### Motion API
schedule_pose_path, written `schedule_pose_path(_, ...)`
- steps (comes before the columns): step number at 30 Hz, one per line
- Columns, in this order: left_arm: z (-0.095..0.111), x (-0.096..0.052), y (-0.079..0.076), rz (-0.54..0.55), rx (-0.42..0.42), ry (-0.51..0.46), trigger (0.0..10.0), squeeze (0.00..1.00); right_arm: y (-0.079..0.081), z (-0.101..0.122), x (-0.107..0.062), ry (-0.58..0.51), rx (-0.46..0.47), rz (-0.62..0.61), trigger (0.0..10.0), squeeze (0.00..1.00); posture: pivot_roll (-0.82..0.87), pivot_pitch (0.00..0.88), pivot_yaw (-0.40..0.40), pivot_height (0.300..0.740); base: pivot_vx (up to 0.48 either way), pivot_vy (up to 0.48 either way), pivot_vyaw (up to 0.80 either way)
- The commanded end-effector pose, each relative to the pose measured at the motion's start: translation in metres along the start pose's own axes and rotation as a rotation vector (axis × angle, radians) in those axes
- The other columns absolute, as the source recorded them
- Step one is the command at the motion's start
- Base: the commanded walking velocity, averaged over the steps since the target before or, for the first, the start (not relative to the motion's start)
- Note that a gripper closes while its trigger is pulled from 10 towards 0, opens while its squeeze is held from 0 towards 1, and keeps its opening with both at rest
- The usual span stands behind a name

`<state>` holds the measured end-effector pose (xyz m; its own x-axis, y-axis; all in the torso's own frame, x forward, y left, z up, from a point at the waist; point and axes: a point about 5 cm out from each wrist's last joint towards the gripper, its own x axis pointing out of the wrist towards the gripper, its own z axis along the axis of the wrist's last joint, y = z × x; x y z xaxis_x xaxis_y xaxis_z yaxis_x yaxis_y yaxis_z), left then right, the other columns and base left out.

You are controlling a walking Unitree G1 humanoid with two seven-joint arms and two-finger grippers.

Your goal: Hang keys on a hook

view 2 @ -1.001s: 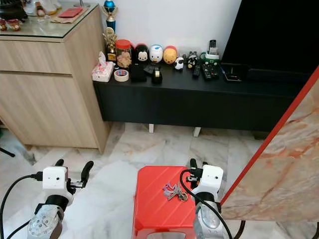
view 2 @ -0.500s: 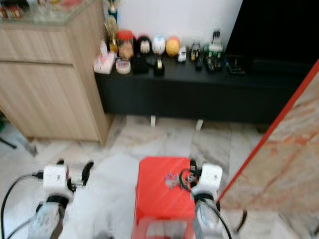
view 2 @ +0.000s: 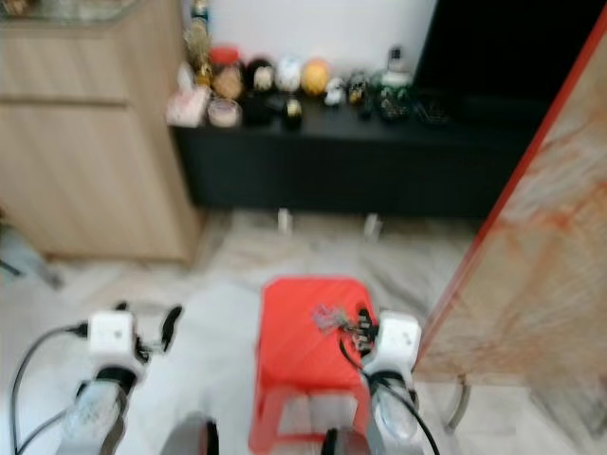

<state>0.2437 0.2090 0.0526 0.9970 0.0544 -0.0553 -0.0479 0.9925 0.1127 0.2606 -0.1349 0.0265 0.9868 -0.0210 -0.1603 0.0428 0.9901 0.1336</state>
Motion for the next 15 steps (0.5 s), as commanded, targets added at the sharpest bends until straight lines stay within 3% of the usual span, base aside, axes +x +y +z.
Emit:
schedule_pose_path(1, -0.0011, 0.0021, -0.0030, -0.015, 0.006, 0.016, 10.0, 0.00, -0.0001, -0.0040, -0.0027, 0.022, -0.006, 0.014, 10.0, 0.00, 0.08, 0.066, -0.070, 0.645, 0.000, 0.000, 0.00)
schedule_pose_path(5, -0.0005, 0.0030, -0.0048, -0.021, 0.003, 0.014, 10.0, 0.00, -0.0023, -0.0030, -0.0017, 0.016, -0.008, 0.005, 10.0, 0.00, 0.08, 0.064, -0.069, 0.645, 0.000, 0.000, 0.60)
schedule_pose_path(15, -0.0011, 0.0041, -0.0081, -0.037, -0.002, 0.019, 10.0, 0.00, -0.0045, -0.0033, -0.0022, 0.013, 0.024, -0.011, 10.0, 0.00, 0.08, 0.067, -0.067, 0.645, 0.000, 0.000, 0.00)
